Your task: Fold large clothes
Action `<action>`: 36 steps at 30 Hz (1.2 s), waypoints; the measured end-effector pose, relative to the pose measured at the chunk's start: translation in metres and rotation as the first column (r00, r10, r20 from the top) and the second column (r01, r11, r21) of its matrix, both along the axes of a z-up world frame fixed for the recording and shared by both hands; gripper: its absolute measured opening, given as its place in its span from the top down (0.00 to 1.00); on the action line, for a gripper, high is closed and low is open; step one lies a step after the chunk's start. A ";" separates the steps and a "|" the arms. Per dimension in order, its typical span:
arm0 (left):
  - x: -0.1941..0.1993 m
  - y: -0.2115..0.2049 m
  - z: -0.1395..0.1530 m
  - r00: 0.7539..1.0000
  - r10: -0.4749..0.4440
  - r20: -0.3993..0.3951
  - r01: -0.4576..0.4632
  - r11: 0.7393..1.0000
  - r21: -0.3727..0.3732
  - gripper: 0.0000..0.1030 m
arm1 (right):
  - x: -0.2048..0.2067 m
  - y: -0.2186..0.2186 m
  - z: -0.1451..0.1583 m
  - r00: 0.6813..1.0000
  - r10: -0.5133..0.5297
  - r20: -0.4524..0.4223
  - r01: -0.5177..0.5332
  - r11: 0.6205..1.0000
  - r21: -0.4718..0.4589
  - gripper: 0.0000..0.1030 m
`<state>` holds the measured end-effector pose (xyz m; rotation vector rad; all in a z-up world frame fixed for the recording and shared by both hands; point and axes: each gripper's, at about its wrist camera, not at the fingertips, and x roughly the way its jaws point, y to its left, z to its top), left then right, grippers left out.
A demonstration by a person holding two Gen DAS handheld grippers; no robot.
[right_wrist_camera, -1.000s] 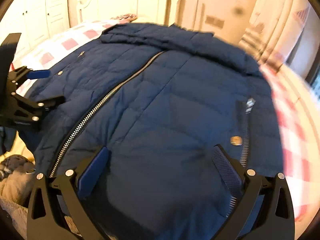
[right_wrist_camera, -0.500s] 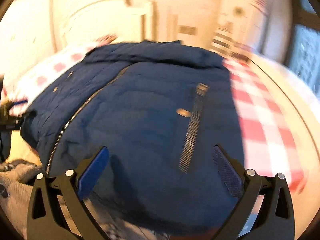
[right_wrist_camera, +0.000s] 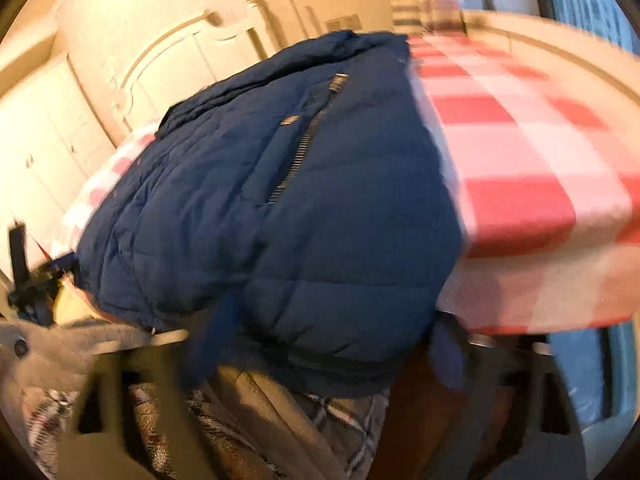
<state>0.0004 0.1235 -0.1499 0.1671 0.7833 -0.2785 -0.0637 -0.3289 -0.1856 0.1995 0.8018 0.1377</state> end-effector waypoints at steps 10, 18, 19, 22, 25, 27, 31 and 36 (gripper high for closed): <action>0.002 -0.002 0.003 0.999 0.046 0.013 -0.046 0.999 -0.004 0.30 | -0.005 0.012 0.015 0.999 -0.002 0.041 0.004 0.998 -0.068 0.48; -0.006 -0.006 0.010 0.999 -0.021 0.035 0.022 1.000 -0.022 0.85 | -0.011 0.016 0.013 0.997 0.022 0.079 -0.014 0.995 -0.102 0.69; -0.007 -0.003 0.015 0.999 -0.017 0.042 0.019 0.999 -0.045 0.88 | -0.015 0.016 0.016 0.995 0.027 0.092 -0.017 0.995 -0.100 0.74; -0.017 0.000 0.039 0.991 0.008 0.130 0.000 0.998 -0.058 0.91 | -0.033 0.015 0.034 0.986 0.020 0.167 -0.005 0.996 -0.094 0.81; -0.040 -0.001 0.081 0.966 -0.003 0.259 0.019 0.998 -0.058 0.92 | -0.055 0.017 0.070 0.963 0.012 0.270 0.017 0.995 -0.103 0.83; -0.059 -0.001 0.110 0.947 -0.024 0.321 0.056 0.994 -0.090 0.92 | -0.072 0.021 0.101 0.935 0.021 0.355 0.020 0.994 -0.109 0.84; -0.088 0.009 0.151 0.908 -0.028 0.418 0.104 0.982 -0.159 0.92 | -0.103 0.028 0.154 0.859 0.046 0.510 0.002 0.996 -0.093 0.84; -0.081 0.044 0.192 0.896 0.054 0.442 0.098 0.944 -0.316 0.92 | -0.100 0.032 0.204 0.781 0.094 0.618 -0.042 0.994 -0.098 0.84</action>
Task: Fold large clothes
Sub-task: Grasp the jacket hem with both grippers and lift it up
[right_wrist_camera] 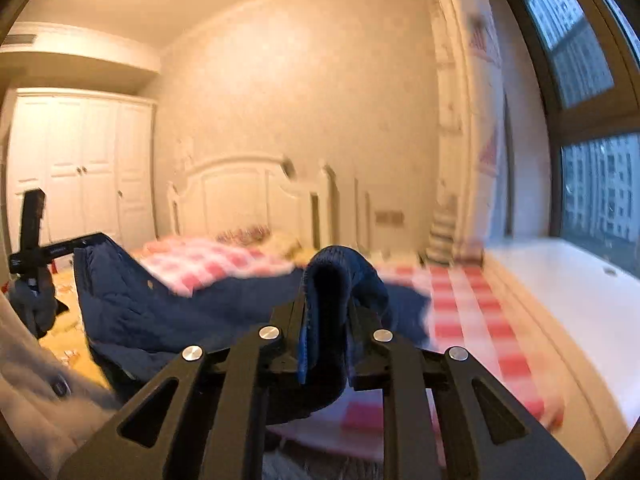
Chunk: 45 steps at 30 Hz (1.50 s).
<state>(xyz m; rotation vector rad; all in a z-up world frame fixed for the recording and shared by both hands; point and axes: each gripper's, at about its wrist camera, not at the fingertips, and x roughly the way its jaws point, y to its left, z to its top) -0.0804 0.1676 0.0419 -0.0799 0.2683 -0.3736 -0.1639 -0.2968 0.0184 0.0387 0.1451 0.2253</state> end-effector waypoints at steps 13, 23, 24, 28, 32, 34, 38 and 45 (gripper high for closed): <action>0.344 -0.043 -0.049 0.867 0.230 -0.442 -0.220 0.973 0.075 0.80 | 0.350 -0.058 -0.042 0.870 -0.123 -0.478 0.210 0.969 0.133 0.75; 0.405 0.031 -0.076 0.875 0.189 -0.445 -0.246 0.966 -0.075 0.12 | 0.377 -0.109 -0.101 0.803 -0.064 -0.593 0.249 0.940 0.235 0.09; 0.408 0.029 -0.075 0.879 0.158 -0.450 -0.204 0.977 -0.055 0.12 | 0.383 -0.106 -0.100 0.796 -0.064 -0.602 0.224 0.955 0.195 0.09; 0.419 -0.011 -0.099 0.855 0.040 -0.517 0.031 0.991 0.128 0.12 | 0.408 -0.077 -0.105 0.756 -0.017 -0.655 0.078 0.995 0.065 0.09; 0.418 -0.055 -0.129 0.836 0.015 -0.548 0.153 0.953 0.260 0.12 | 0.434 -0.044 -0.116 0.715 -0.001 -0.699 -0.049 0.997 -0.051 0.09; 0.418 -0.070 -0.139 0.845 0.048 -0.533 0.154 0.932 0.328 0.43 | 0.439 -0.039 -0.122 0.706 0.002 -0.708 -0.065 0.996 -0.063 0.20; 0.399 -0.066 -0.122 0.877 0.079 -0.474 0.077 0.951 0.301 0.92 | 0.405 -0.036 -0.098 0.813 -0.083 -0.576 0.021 0.993 -0.113 0.78; 0.387 -0.064 -0.027 0.919 0.051 -0.391 0.040 0.974 0.222 0.93 | 0.376 -0.042 -0.013 0.904 -0.137 -0.406 0.107 0.990 -0.096 0.83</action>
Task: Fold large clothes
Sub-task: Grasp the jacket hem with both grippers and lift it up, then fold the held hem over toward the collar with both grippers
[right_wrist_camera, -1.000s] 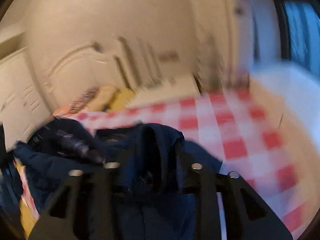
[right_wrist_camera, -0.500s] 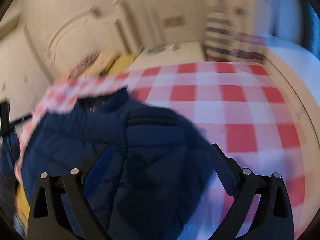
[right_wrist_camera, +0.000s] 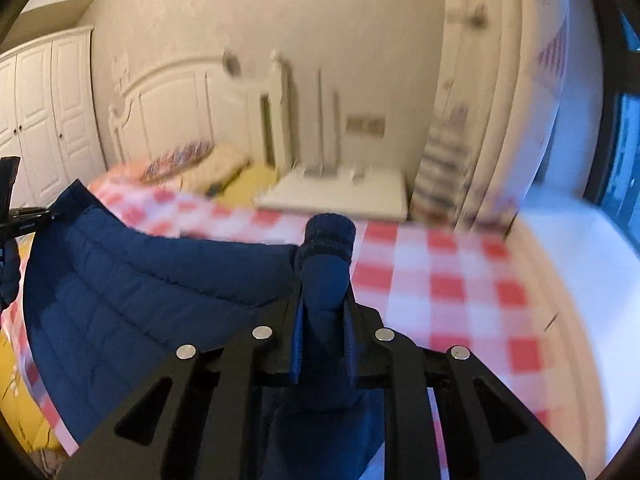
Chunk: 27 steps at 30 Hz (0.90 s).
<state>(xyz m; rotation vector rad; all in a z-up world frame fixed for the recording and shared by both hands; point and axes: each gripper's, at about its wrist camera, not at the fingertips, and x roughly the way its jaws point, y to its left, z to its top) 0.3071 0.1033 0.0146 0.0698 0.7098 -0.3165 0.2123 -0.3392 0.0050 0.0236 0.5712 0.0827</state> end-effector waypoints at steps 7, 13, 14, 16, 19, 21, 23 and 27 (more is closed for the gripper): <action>0.106 -0.025 -0.078 0.965 0.175 -0.198 -0.157 0.982 0.103 0.79 | 0.103 -0.006 -0.069 0.952 -0.156 -0.264 0.152 0.988 -0.034 0.83; 0.103 -0.022 -0.128 0.970 0.210 -0.120 -0.199 0.975 0.101 0.68 | 0.109 -0.013 -0.126 0.937 -0.193 -0.292 0.204 0.979 0.008 0.82; 0.101 -0.021 -0.125 0.972 0.216 -0.090 -0.206 0.973 0.103 0.68 | 0.108 -0.013 -0.126 0.938 -0.194 -0.288 0.205 0.979 0.007 0.82; 0.100 -0.020 -0.126 0.971 0.224 -0.080 -0.215 0.971 0.102 0.68 | 0.106 -0.015 -0.127 0.939 -0.200 -0.278 0.213 0.977 0.016 0.82; 0.106 -0.017 -0.130 0.963 0.242 -0.118 -0.231 0.968 0.101 0.61 | 0.105 -0.018 -0.130 0.932 -0.239 -0.271 0.251 0.968 0.010 0.78; 0.111 -0.016 -0.131 0.951 0.278 -0.136 -0.262 0.956 0.130 0.44 | 0.109 -0.019 -0.132 0.929 -0.243 -0.280 0.260 0.965 0.022 0.74; 0.113 -0.014 -0.132 0.939 0.317 -0.133 -0.297 0.943 0.152 0.34 | 0.112 -0.023 -0.133 0.927 -0.224 -0.300 0.252 0.966 0.058 0.41; 0.112 -0.011 -0.132 0.932 0.342 -0.119 -0.321 0.932 0.166 0.22 | 0.102 -0.041 -0.120 0.916 -0.249 -0.314 0.309 0.938 0.158 0.09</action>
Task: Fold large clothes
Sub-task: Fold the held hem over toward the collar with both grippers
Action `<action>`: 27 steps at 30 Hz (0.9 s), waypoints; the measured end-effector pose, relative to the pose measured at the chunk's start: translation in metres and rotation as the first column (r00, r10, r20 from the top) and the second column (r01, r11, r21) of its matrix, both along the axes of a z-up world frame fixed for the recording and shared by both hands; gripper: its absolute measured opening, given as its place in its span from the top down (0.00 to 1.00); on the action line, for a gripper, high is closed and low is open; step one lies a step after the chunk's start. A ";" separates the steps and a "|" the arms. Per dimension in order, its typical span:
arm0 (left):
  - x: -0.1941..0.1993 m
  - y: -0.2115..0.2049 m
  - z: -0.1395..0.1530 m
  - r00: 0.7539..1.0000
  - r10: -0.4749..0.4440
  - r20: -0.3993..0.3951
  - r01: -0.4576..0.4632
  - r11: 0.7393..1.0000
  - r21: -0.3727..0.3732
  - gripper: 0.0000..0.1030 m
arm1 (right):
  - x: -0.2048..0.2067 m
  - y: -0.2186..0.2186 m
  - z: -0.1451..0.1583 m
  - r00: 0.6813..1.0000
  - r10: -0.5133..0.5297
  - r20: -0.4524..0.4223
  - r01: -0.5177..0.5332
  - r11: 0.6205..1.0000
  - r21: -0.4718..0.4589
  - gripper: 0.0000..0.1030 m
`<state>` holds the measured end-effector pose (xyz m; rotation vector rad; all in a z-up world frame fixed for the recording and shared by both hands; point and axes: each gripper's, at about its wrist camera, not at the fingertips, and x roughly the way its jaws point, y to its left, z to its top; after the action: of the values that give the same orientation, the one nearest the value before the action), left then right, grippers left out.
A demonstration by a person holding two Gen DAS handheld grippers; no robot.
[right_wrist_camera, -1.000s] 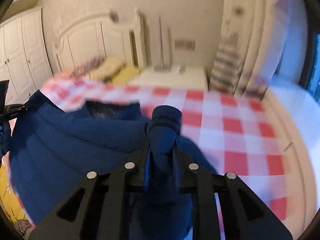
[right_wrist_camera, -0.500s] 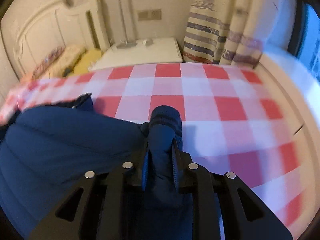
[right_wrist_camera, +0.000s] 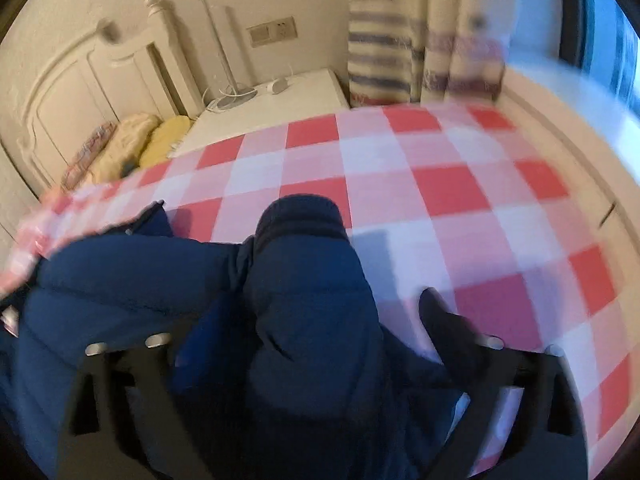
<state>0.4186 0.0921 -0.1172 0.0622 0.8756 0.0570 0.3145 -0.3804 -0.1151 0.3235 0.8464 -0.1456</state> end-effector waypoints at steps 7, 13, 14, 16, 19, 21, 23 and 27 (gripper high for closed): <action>-0.002 0.010 0.004 0.999 0.038 0.031 -0.036 0.998 -0.047 0.17 | -0.024 0.082 0.067 0.967 0.191 0.168 -0.165 0.974 -0.153 0.09; -0.043 0.011 0.071 0.944 0.147 0.295 -0.151 0.988 -0.010 0.11 | -0.010 0.159 0.060 0.923 0.369 0.112 -0.339 0.915 -0.219 0.09; -0.051 0.005 0.083 0.939 0.116 0.323 -0.113 0.993 -0.028 0.07 | -0.009 0.161 0.060 0.922 0.370 0.114 -0.340 0.916 -0.214 0.09; -0.065 -0.022 0.101 0.933 0.014 0.359 -0.011 1.000 -0.009 0.02 | -0.009 0.167 0.060 0.917 0.381 0.121 -0.352 0.913 -0.208 0.16; -0.067 -0.071 0.098 0.945 -0.134 0.300 0.129 0.991 0.038 0.02 | -0.004 0.178 0.062 0.911 0.402 0.097 -0.369 0.895 -0.250 0.24; -0.059 -0.095 0.083 0.959 -0.171 0.228 0.162 0.985 0.055 0.02 | -0.001 0.185 0.063 0.909 0.408 0.079 -0.371 0.882 -0.290 0.26; -0.049 -0.115 0.059 0.965 -0.190 0.179 0.175 0.980 0.098 0.02 | 0.006 0.185 0.058 0.912 0.407 0.046 -0.374 0.873 -0.313 0.27; -0.025 -0.139 0.010 0.973 -0.233 0.010 0.228 0.960 0.160 0.02 | 0.029 0.174 0.018 0.922 0.382 -0.062 -0.384 0.882 -0.274 0.27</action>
<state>0.3932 -0.0464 -0.1073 0.3105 0.8294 -0.0911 0.3436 -0.2064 -0.0969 -0.1168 0.8673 0.1045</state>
